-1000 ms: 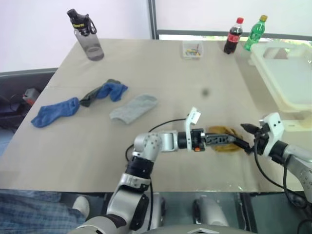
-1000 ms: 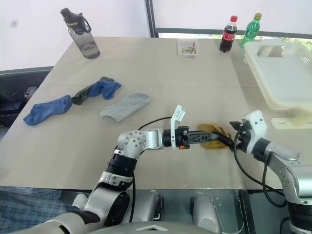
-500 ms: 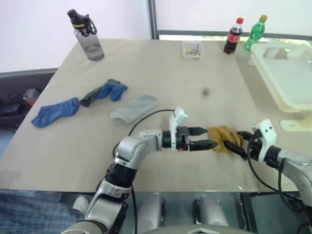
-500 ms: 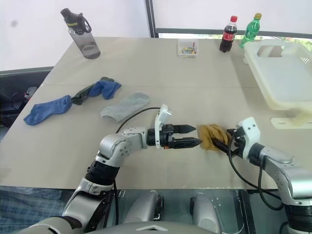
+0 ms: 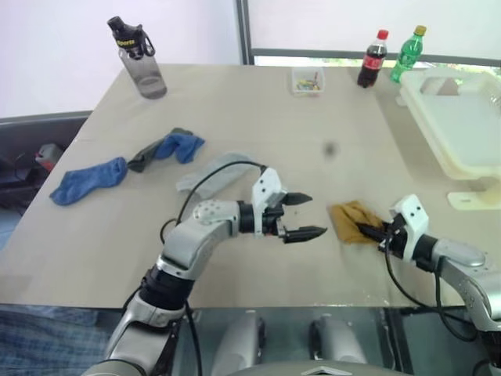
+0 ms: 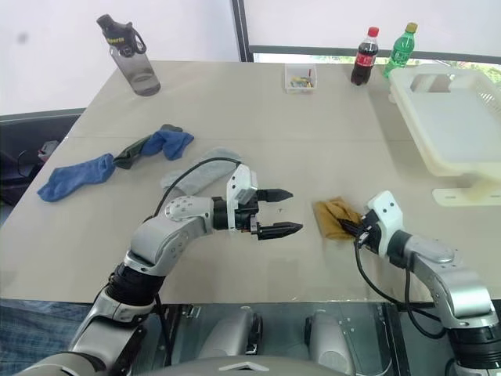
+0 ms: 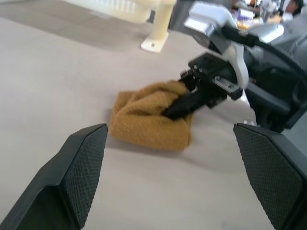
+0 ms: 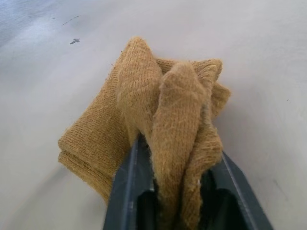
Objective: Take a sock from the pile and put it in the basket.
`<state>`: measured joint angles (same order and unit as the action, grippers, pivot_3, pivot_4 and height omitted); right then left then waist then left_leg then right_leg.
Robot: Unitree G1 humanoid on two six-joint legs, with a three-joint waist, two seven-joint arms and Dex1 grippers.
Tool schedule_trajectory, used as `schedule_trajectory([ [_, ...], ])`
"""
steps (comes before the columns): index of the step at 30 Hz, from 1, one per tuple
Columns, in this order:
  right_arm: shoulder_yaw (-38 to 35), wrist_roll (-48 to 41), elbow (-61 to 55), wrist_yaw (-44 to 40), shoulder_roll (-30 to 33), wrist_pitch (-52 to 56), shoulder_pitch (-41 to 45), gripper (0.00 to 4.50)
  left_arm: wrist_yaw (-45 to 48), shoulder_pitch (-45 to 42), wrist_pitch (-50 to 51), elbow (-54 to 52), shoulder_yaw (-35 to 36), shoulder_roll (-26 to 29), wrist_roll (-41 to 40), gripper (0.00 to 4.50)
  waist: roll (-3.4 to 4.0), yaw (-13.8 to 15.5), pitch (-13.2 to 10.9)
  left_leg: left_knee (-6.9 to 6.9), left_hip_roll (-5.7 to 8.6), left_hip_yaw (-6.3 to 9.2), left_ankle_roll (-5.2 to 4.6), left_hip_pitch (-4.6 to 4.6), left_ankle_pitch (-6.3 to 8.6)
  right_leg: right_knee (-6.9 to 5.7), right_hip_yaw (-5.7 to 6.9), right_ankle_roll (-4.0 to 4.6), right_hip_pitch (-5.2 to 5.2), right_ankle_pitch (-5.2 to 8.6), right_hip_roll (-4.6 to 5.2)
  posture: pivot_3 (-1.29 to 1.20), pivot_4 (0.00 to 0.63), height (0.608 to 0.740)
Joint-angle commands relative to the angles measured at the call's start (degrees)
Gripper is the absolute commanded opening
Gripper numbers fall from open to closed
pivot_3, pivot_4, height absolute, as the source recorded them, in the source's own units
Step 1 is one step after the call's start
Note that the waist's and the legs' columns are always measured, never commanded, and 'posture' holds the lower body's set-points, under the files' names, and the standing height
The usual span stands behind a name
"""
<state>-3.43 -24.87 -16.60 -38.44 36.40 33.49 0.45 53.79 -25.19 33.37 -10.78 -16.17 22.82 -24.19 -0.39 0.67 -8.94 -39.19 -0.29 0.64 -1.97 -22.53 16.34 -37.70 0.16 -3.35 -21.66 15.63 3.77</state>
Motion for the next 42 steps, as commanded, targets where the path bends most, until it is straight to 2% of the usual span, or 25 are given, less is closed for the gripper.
schedule_trajectory([
  [1,0.71,1.7,3.17,0.67,-0.32,0.94,-0.89,0.07,0.7,0.12,-1.46,-2.64,-0.28,0.43,0.34,4.5,0.0,-0.03,0.0,0.0,0.0,0.0,0.0,0.0,0.0,0.0,0.0,0.0,0.0,0.0,0.0,0.0,0.15,0.74],
  [9,-3.99,-2.78,2.99,0.77,-0.98,2.4,3.47,0.06,-1.47,-0.58,-2.97,-3.15,2.19,-0.59,0.21,4.5,-0.04,-0.18,0.01,0.0,-0.02,-0.02,0.0,0.05,0.0,-0.08,-0.03,0.0,0.0,0.0,-0.02,0.0,0.15,0.74],
  [17,-13.15,-7.02,6.98,3.09,4.39,7.51,21.75,0.06,-6.06,-3.12,-1.59,-6.68,8.97,-3.06,-4.24,4.5,0.23,0.12,-0.32,-0.02,0.0,-0.04,0.01,-0.26,-0.01,-0.16,-0.04,0.0,-0.35,0.0,-0.02,0.0,0.15,0.74],
  [22,-15.6,-3.5,21.29,6.14,11.07,7.6,37.94,0.06,-9.2,-5.57,-4.74,-6.6,11.17,-3.9,-2.89,4.5,0.24,0.13,-0.39,0.0,0.03,-0.19,0.1,-0.46,-0.06,-0.05,-0.11,0.0,-0.5,0.0,0.0,0.0,0.15,0.74],
  [27,-14.05,4.45,47.63,8.28,15.04,-3.44,51.0,0.06,-10.91,-6.6,-6.88,-5.77,12.04,-4.78,-2.87,4.5,0.18,0.08,-0.42,0.02,0.07,-0.21,0.2,-0.54,-0.12,0.1,-0.08,0.0,-0.5,0.0,0.05,0.0,0.15,0.74],
  [30,-12.33,9.27,64.42,9.01,15.98,-11.21,58.03,1.59,-10.59,-6.08,-8.16,-4.81,11.69,-4.64,-2.28,4.5,0.18,-0.15,-0.43,0.06,0.07,-0.42,0.19,-0.49,-0.11,0.08,-0.24,-0.01,-0.54,-0.01,0.05,0.0,0.15,0.74],
  [32,-11.27,12.01,73.58,9.33,16.66,-15.28,61.31,2.33,-10.36,-5.72,-8.87,-4.52,11.48,-4.44,-1.89,4.5,0.19,-0.36,-0.44,0.11,0.04,-0.46,0.2,-0.47,-0.12,0.08,-0.27,-0.01,-0.55,-0.01,0.02,0.0,0.15,0.74],
  [36,-9.23,16.44,83.87,9.43,17.74,-21.24,64.85,4.2,-10.44,-5.12,-9.03,-4.99,11.68,-4.32,-2.13,4.5,0.25,-0.7,-0.49,0.17,0.01,-0.54,0.21,-0.48,-0.12,0.07,-0.35,-0.01,-0.63,-0.01,0.0,0.0,0.15,0.74],
  [37,-8.98,17.18,85.23,9.2,17.91,-22.17,65.36,4.44,-10.52,-4.88,-9.01,-5.21,11.72,-4.26,-2.18,4.5,0.27,-0.82,-0.5,0.17,0.01,-0.57,0.21,-0.49,-0.12,0.07,-0.38,-0.01,-0.65,-0.01,0.0,0.0,0.15,0.74],
  [42,-1.96,26.29,86.38,8.03,20.45,-31.01,65.56,4.44,-11.39,-3.15,-9.05,-6.51,12.14,-3.47,-1.71,4.5,0.37,-1.3,-0.58,0.19,0.01,-0.73,0.21,-0.55,-0.13,-0.01,-0.58,-0.02,-0.82,-0.01,0.0,0.0,0.15,0.74],
])
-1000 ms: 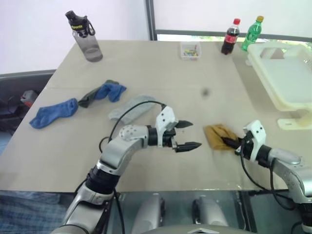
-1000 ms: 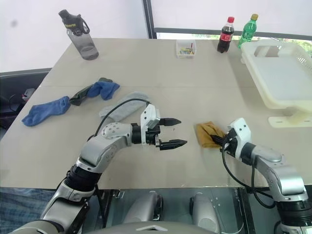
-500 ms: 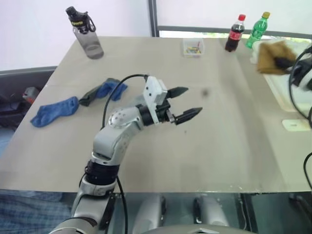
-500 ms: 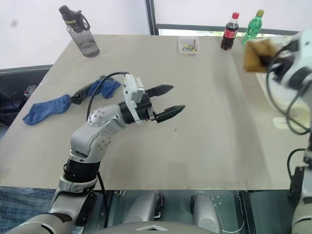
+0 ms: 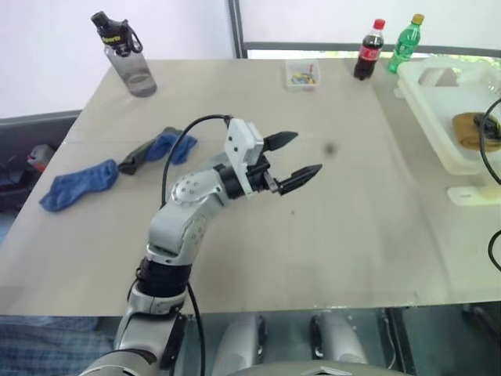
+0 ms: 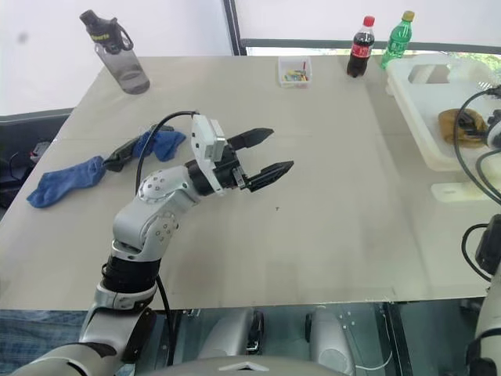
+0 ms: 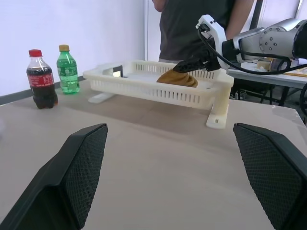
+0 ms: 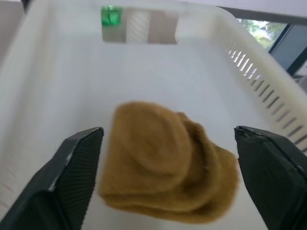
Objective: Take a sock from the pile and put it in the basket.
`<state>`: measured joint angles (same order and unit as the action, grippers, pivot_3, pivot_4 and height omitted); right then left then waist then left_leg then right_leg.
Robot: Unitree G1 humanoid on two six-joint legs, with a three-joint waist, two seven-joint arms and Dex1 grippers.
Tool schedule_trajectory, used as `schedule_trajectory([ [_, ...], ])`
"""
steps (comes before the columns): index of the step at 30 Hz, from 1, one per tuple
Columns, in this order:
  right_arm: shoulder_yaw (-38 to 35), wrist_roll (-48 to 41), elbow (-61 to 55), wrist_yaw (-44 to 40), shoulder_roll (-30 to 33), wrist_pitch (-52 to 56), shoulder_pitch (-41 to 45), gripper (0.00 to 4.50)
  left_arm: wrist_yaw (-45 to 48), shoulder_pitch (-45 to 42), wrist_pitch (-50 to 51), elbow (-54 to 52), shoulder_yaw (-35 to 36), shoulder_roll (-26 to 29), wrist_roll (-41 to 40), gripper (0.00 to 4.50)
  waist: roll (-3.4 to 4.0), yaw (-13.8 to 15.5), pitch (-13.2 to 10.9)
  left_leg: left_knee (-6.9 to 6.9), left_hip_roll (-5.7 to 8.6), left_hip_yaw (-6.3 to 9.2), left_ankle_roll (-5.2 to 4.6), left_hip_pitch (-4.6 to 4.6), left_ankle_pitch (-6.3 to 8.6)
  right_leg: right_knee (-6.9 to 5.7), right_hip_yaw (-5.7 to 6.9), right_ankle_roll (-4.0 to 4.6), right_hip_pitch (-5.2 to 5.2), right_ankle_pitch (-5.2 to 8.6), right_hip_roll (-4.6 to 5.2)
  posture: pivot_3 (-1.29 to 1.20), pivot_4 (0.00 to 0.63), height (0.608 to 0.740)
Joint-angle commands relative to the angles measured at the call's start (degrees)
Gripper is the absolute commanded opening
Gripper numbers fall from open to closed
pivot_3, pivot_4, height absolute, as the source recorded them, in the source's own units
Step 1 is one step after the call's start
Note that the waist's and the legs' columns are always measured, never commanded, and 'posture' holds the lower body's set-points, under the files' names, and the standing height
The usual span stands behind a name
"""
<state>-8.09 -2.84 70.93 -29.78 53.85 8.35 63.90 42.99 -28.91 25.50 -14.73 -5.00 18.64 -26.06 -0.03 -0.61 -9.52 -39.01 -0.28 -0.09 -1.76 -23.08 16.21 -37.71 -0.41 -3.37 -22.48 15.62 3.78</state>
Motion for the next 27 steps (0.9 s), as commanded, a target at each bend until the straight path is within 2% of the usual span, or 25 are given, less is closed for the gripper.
schedule_trajectory([
  [1,3.38,5.03,-1.79,-1.55,3.12,-7.91,2.46,4.44,-0.78,0.95,-1.19,-2.88,1.19,1.06,0.28,4.5,0.01,-0.1,-0.01,0.0,0.0,-0.02,0.0,-0.02,0.0,-0.03,-0.03,0.0,-0.06,0.0,0.0,0.0,0.15,0.74],
  [5,2.9,2.18,-7.96,-12.33,0.54,-10.78,2.9,4.44,-2.74,4.24,0.22,-6.16,3.58,3.83,0.09,4.5,0.01,-0.63,-0.02,0.01,-0.08,-0.28,0.01,0.1,0.0,-0.15,-0.33,-0.02,-0.14,-0.01,-0.08,0.0,0.15,0.74],
  [9,1.3,-4.44,-19.68,-23.75,-3.53,-7.01,-3.38,4.44,-4.28,8.77,2.28,-10.52,7.06,7.23,-1.27,4.5,-0.01,-1.53,-0.02,0.03,-0.19,-0.33,0.02,0.22,0.0,-0.23,-0.45,-0.02,-0.13,-0.02,-0.17,0.0,0.15,0.74],
  [11,0.12,-10.66,-30.27,-30.04,-6.04,-3.86,-10.14,4.44,-5.4,11.96,3.18,-13.14,9.2,8.75,-1.7,4.5,-0.03,-1.27,-0.02,0.02,-0.25,-0.3,0.02,0.2,0.0,-0.24,-0.45,-0.02,-0.13,-0.02,-0.17,0.0,0.15,0.74],
  [13,-1.0,-18.46,-45.54,-33.99,-8.88,1.41,-21.11,4.44,-6.58,17.75,3.99,-16.83,11.95,10.5,-1.65,4.5,-0.04,-0.82,-0.01,0.02,-0.25,-0.22,0.01,0.15,0.01,-0.2,-0.46,-0.02,-0.11,-0.02,-0.12,0.0,0.15,0.74],
  [16,-2.31,-24.31,-59.85,-35.18,-10.75,6.41,-32.91,4.44,-8.14,25.11,4.6,-20.83,14.93,11.87,-1.56,4.5,0.01,0.29,0.01,0.04,-0.22,-0.01,0.01,-0.1,0.03,-0.17,-0.38,-0.02,-0.25,-0.01,0.02,0.0,0.15,0.74],
  [19,-3.0,-26.7,-67.88,-34.72,-10.94,9.97,-41.83,4.44,-9.9,32.0,4.69,-24.26,18.32,11.55,-2.69,4.5,0.04,1.41,0.0,-0.34,-0.1,0.17,0.01,-0.79,0.02,-0.32,-0.25,-0.04,-0.82,-0.04,0.3,0.0,0.15,0.74],
  [23,-3.41,-26.32,-71.74,-37.51,-9.74,6.98,-51.06,4.44,-11.34,39.41,3.73,-26.52,21.56,10.52,-2.83,4.5,-0.02,1.58,0.04,-0.39,-0.05,0.28,-0.02,-0.56,0.04,-0.23,-0.16,-0.13,-0.51,-0.11,0.38,0.0,0.15,0.74],
  [27,-4.03,-27.46,-72.62,-39.09,-8.83,7.59,-54.29,4.44,-10.4,43.99,0.97,-26.56,22.56,10.28,-2.48,4.5,-0.01,1.36,0.03,-0.31,-0.03,0.28,-0.26,-0.06,0.18,-0.23,-0.17,-0.11,-0.04,-0.1,0.37,0.0,0.15,0.74],
])
